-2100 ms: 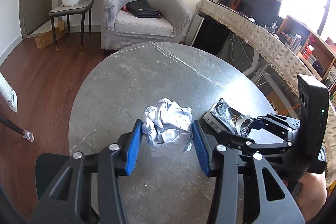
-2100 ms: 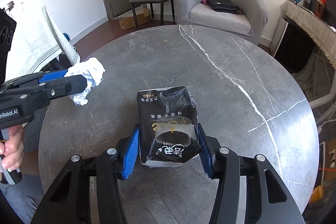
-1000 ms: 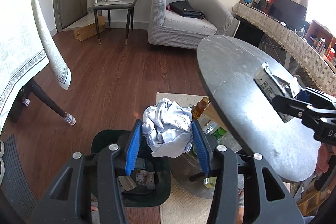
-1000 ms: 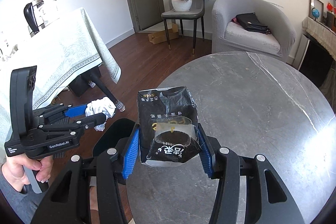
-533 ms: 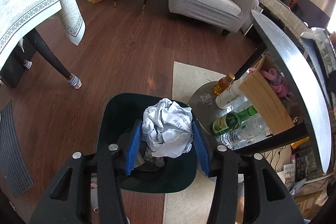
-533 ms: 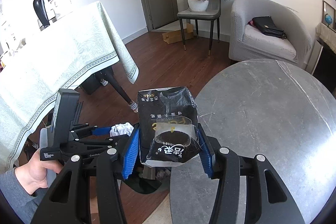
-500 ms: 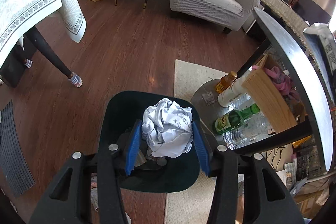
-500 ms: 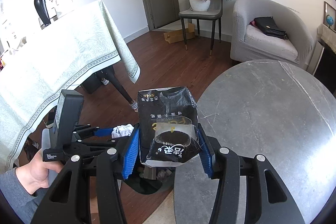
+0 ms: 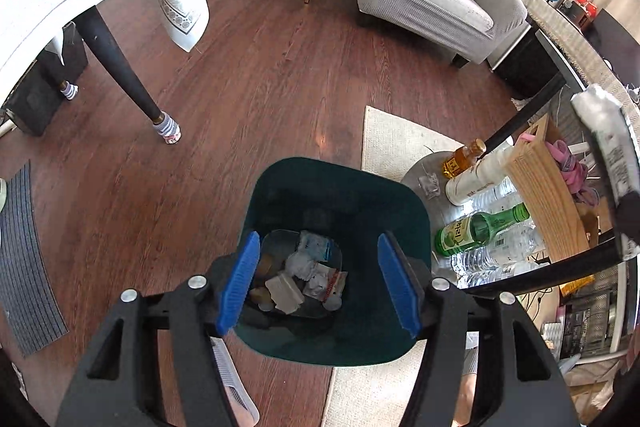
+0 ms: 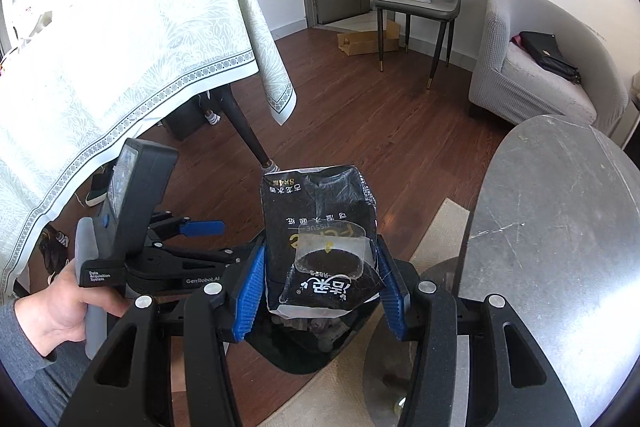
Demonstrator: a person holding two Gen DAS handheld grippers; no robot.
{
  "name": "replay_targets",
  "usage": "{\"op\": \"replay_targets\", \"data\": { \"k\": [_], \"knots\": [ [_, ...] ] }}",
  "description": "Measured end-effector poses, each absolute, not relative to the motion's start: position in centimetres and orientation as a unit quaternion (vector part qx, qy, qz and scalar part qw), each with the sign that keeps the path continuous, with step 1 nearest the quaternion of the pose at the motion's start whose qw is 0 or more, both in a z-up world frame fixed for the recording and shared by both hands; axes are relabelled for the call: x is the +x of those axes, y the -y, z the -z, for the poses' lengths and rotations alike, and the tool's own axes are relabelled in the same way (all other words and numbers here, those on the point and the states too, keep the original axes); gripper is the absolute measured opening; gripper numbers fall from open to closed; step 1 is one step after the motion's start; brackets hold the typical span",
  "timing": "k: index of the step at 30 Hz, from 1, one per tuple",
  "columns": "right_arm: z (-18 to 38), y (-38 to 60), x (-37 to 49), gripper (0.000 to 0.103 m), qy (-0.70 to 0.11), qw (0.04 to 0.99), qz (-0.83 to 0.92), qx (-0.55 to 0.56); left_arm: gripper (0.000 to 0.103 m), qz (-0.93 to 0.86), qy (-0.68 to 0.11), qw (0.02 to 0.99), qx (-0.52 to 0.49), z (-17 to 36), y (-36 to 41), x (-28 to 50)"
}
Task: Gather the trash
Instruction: 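Open the left tool to drop the paper ball while the right tool releases the black bag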
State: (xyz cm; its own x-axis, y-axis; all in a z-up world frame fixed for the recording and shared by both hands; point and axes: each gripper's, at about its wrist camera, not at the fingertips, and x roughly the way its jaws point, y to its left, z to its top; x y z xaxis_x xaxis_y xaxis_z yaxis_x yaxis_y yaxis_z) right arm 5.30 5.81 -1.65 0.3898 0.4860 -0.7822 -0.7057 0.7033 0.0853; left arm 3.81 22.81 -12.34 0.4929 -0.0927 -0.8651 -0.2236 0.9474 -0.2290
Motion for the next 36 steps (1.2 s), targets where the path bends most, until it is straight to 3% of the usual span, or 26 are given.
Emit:
{"op": "replay_targets", "data": {
  "k": [17,23,26,36],
  "knots": [
    [9.2,-11.0,5.5,0.052,-0.489,0.775,-0.349,-0.197,0.038,-0.043,-0.418,0.892,-0.167,4.8,-25.1,-0.1],
    [12.5,-12.3,5.2,0.054,-0.517,0.752,-0.34,-0.227,0.036,-0.036,-0.409,0.898,-0.16,3.3,-24.9,-0.5],
    [13.8,-12.9,4.8,0.065,-0.524,0.744,-0.333,-0.247,0.036,-0.031,-0.4,0.899,-0.174,2.7,-25.2,-0.5],
    [15.2,-12.6,3.7,0.061,-0.531,0.726,-0.33,-0.286,0.036,-0.031,-0.38,0.907,-0.176,1.1,-24.7,-0.5]
  ]
}}
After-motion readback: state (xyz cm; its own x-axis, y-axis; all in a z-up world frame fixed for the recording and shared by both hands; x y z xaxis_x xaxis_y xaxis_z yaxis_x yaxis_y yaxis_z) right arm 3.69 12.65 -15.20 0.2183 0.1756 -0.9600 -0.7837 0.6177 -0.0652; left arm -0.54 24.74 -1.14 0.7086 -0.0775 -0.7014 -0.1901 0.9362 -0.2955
